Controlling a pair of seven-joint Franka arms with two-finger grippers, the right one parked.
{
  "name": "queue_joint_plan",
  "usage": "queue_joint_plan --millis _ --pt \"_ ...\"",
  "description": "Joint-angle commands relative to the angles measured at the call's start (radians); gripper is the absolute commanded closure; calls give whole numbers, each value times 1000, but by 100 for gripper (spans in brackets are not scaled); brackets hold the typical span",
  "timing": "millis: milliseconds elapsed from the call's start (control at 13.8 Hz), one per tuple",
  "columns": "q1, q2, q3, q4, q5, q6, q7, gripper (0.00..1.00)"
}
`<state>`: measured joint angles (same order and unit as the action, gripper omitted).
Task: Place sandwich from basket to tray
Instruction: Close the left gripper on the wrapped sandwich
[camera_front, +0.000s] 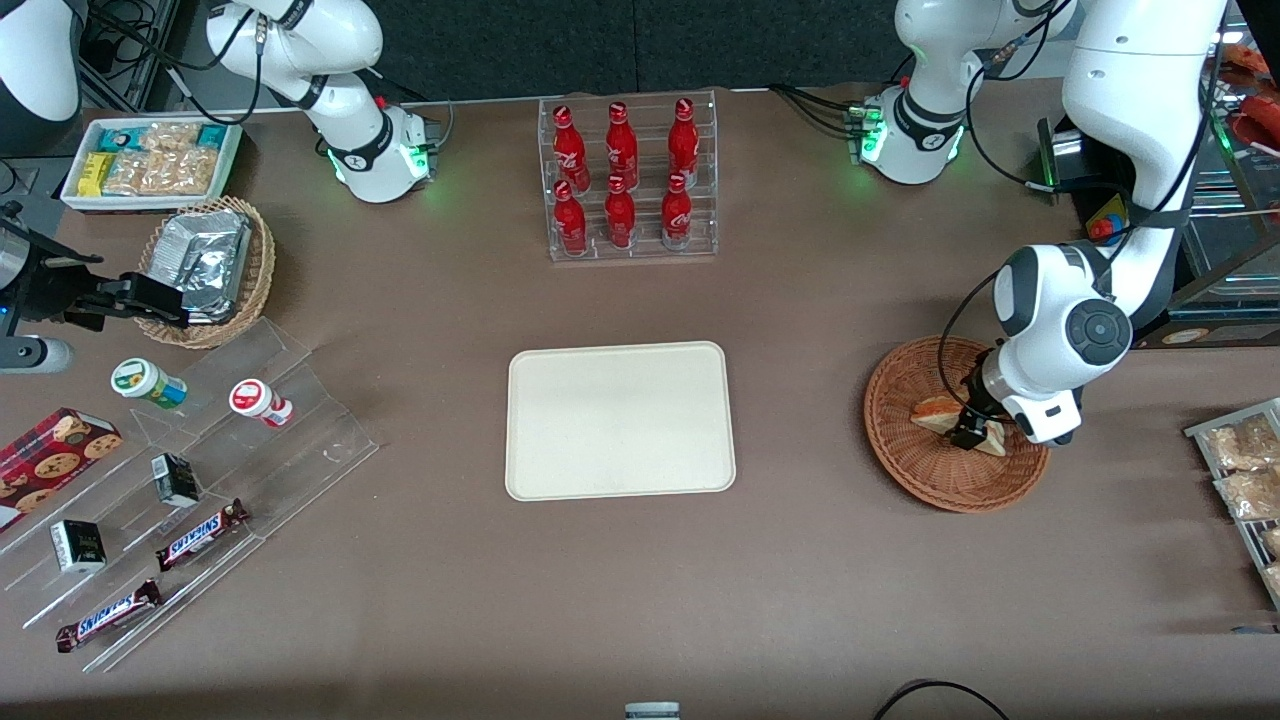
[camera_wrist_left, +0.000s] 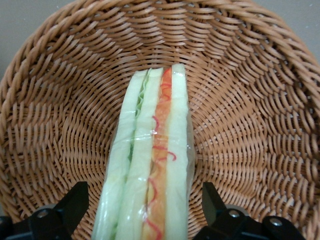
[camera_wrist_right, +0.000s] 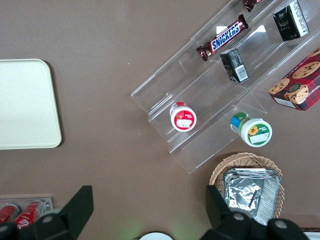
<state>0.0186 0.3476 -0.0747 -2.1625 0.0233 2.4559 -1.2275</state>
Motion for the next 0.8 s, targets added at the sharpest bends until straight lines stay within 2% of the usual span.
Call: queue_joint_plan --millis 0,73,145,218,363,435,508,726 --pt "0 7 3 -10 9 31 -18 2" --pt "0 7 4 -10 20 31 -18 18" --pt "0 7 4 -10 23 31 -18 46" --pt "0 7 4 -8 24 31 -18 61" --pt "0 1 4 -8 24 29 -15 85" --pt "0 -7 4 -8 24 23 -15 92" --pt "-2 -22 4 -7 24 20 -17 96" --pt "-14 -85 -2 36 26 -61 -15 96"
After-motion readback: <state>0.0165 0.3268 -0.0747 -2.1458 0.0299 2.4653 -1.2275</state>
